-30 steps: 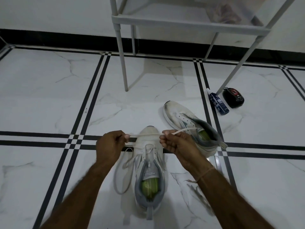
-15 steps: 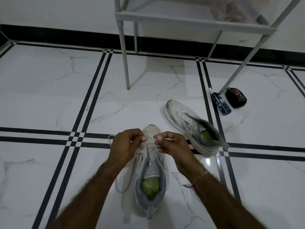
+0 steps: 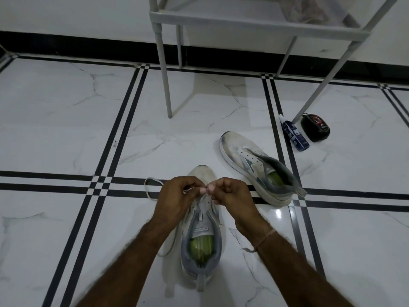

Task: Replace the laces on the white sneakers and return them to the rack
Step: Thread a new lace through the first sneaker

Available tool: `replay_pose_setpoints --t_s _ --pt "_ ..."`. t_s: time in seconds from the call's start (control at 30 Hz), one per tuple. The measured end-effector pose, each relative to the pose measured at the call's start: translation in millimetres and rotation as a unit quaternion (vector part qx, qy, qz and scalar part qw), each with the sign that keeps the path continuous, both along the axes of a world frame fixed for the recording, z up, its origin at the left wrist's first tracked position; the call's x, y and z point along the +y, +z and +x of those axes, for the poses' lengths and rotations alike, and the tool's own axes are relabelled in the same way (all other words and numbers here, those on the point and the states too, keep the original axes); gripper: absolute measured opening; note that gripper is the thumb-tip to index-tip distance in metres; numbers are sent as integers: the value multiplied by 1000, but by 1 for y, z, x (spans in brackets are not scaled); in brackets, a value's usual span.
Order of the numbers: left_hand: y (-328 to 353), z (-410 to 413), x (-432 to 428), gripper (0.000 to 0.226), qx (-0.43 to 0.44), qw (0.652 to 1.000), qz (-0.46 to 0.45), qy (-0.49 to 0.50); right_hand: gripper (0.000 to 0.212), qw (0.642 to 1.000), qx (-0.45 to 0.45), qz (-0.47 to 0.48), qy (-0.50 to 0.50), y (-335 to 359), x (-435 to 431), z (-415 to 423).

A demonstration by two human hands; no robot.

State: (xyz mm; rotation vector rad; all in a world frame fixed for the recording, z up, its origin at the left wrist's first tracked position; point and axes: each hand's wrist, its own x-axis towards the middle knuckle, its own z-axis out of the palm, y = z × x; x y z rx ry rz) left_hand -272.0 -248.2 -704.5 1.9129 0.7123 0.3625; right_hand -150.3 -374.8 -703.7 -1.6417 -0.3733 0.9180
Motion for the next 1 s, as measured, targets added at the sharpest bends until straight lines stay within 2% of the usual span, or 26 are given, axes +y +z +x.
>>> replay_pose_setpoints --t_s 0.13,0.2,0.3,0.37,0.43,0.57,0.63,0.77,1.0 --pt "-9 -1 0 1 -4 999 -36 19 8 998 60 19 -8 1 -3 0" --pt "-14 -5 2 3 0 999 -36 36 10 998 58 12 -8 2 -3 -2" --pt "-14 -10 5 3 5 997 -45 62 19 994 -58 -84 42 1 -5 -8" --pt "-16 -14 6 5 11 995 -62 74 37 970 -143 -164 110 2 -8 -12" --pt "-18 -16 4 3 19 994 -80 74 49 948 -185 -210 150 5 -8 -14" --pt "-21 -13 -6 4 78 992 -73 62 31 953 -192 -212 103 -1 -7 -6" --pt "-20 -9 -10 5 90 993 -58 51 20 970 -148 -178 73 -7 -12 -3" --pt "-24 -6 -15 4 106 993 -23 53 16 993 -40 -108 31 -12 -23 -3" --pt "-29 -7 -16 15 133 990 37 27 17 997 -6 -78 20 -16 -22 -4"
